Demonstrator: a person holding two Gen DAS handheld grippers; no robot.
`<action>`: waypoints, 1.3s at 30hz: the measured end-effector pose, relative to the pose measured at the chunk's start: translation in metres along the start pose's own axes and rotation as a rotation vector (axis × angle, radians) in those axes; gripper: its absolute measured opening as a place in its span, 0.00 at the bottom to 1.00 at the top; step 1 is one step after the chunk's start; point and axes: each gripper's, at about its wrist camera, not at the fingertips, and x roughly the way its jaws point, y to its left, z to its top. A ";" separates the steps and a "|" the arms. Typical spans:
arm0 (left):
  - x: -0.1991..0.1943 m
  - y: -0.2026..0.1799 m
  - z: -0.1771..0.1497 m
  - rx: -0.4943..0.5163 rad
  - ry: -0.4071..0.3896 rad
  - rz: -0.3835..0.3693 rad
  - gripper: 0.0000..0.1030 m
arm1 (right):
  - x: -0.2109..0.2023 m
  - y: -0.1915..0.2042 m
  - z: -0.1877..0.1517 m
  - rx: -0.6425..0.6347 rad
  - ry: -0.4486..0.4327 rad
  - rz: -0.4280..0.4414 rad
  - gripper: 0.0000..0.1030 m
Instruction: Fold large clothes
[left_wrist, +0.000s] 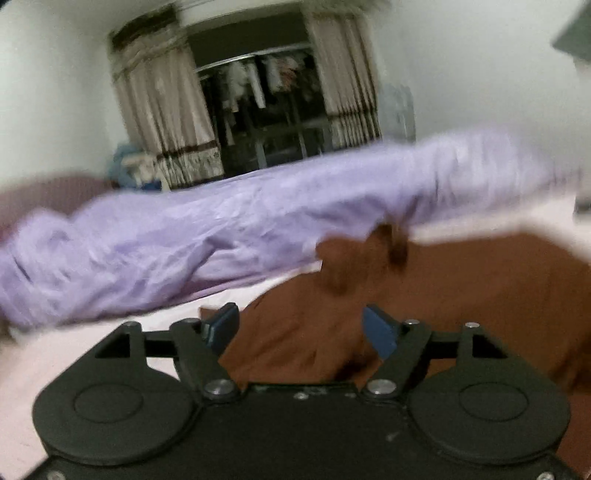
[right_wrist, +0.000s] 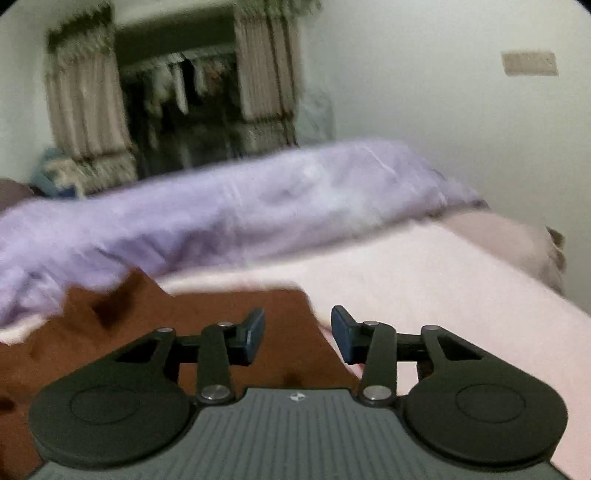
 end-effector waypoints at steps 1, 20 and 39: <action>0.012 0.008 0.006 -0.059 0.010 -0.012 0.75 | 0.011 0.005 0.002 -0.021 0.018 0.018 0.53; 0.086 0.061 -0.013 -0.142 0.263 0.129 0.80 | 0.058 0.011 -0.013 -0.276 0.240 0.010 0.73; -0.117 0.102 -0.120 -0.226 0.561 -0.087 0.81 | -0.086 -0.151 -0.078 -0.093 0.450 0.056 0.95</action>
